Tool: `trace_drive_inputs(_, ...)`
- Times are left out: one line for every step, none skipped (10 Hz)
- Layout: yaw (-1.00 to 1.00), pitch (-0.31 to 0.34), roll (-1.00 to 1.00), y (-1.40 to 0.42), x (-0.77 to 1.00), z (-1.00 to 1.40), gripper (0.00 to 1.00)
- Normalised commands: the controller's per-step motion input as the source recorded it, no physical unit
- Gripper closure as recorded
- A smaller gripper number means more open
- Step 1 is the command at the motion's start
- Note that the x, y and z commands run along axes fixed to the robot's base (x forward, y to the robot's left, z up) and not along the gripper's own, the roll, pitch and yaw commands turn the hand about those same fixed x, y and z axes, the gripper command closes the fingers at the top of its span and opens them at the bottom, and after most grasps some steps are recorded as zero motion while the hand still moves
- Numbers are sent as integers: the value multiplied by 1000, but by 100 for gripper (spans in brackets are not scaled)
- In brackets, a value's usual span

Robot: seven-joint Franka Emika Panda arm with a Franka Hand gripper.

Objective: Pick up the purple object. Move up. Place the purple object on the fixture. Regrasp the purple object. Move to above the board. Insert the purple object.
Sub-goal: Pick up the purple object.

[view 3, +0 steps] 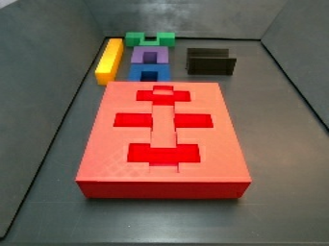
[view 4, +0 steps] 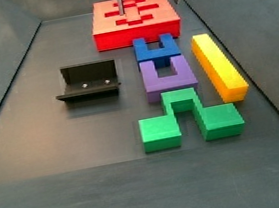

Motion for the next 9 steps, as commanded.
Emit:
trace_drive_inputs(0, 0, 19, 0, -6, -20, 0)
trace_drive_inputs(-40, 36, 0, 0, 677, 43, 0)
trace_drive_inputs(-123, 179, 3, -11, 843, 129, 0)
trace_drive_inputs(-40, 0, 0, -163, 1000, 0, 0)
trace_drive_inputs(0, -59, -9, -200, 1000, -286, 0)
trace_drive_inputs(203, -187, -159, -54, 714, -674, 0)
trace_drive_inputs(357, -129, -19, -363, 457, -834, 0)
trace_drive_inputs(443, -99, 9, -554, 283, -949, 0)
trace_drive_inputs(451, -84, 20, -569, 266, -994, 0)
